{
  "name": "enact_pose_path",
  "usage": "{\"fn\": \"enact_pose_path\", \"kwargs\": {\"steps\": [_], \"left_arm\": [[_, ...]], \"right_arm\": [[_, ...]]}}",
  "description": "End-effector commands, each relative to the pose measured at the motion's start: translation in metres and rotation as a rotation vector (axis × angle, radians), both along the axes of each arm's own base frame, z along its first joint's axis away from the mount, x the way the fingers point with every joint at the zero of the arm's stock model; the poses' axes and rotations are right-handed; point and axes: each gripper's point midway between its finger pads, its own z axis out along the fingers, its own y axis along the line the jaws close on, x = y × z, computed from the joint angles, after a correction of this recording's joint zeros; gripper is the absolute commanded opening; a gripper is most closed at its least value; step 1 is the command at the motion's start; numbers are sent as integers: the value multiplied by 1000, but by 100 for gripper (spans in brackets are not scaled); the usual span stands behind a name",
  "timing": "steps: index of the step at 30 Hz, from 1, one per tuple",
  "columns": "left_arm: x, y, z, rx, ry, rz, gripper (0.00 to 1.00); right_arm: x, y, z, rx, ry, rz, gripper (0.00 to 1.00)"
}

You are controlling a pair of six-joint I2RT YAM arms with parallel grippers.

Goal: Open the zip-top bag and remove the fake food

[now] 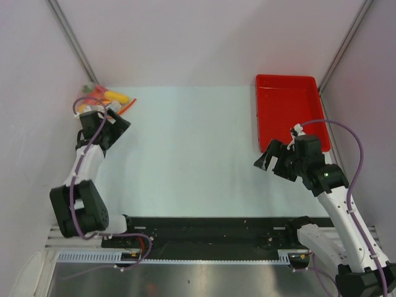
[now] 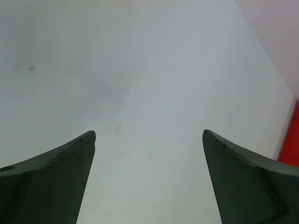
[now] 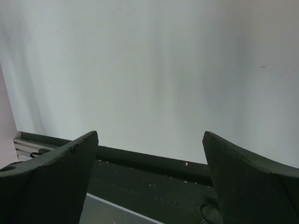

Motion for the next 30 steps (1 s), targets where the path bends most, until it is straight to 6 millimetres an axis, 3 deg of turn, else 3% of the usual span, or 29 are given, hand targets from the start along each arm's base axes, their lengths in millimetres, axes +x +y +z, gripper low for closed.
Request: {"fn": "enact_pose_path", "kwargs": {"steps": [1, 3, 4, 6, 7, 8, 17, 20, 21, 22, 24, 28, 29, 30], "left_arm": [[56, 50, 6, -51, -168, 28, 100], [71, 72, 3, -30, -171, 26, 99], [79, 78, -18, -23, -134, 6, 99], [95, 92, -14, -6, -147, 0, 99], [101, 98, -34, -9, -114, -7, 99], [112, 102, -27, 3, -139, -19, 99], [179, 137, -70, -32, -118, 27, 97], [197, 143, -63, -51, -174, 42, 97], [201, 144, -77, -66, -156, 42, 97], [209, 146, -68, -76, -177, 42, 97], [217, 145, -77, -95, -172, 31, 95], [230, 143, -65, -115, -230, 12, 81], [232, 142, -62, -119, -239, 6, 66], [232, 141, -62, -125, -243, 1, 60]], "right_arm": [[1, 10, 27, 54, -77, 72, 100], [5, 11, 33, 55, -109, 93, 100], [6, 11, 33, 56, -114, 94, 100], [12, 10, 38, 57, -135, 84, 100], [14, 9, 37, 57, -127, 78, 100], [17, 8, 37, 60, -124, 68, 100], [37, 14, 26, 141, -74, -6, 100], [45, 17, 28, 172, -86, -26, 100], [47, 18, 29, 176, -89, -30, 100], [49, 20, 28, 185, -85, -31, 100], [55, 23, 28, 193, -85, -28, 100], [61, 32, 22, 202, -64, -18, 100], [64, 34, 20, 201, -59, -16, 100], [65, 36, 18, 202, -46, -12, 100]]}}
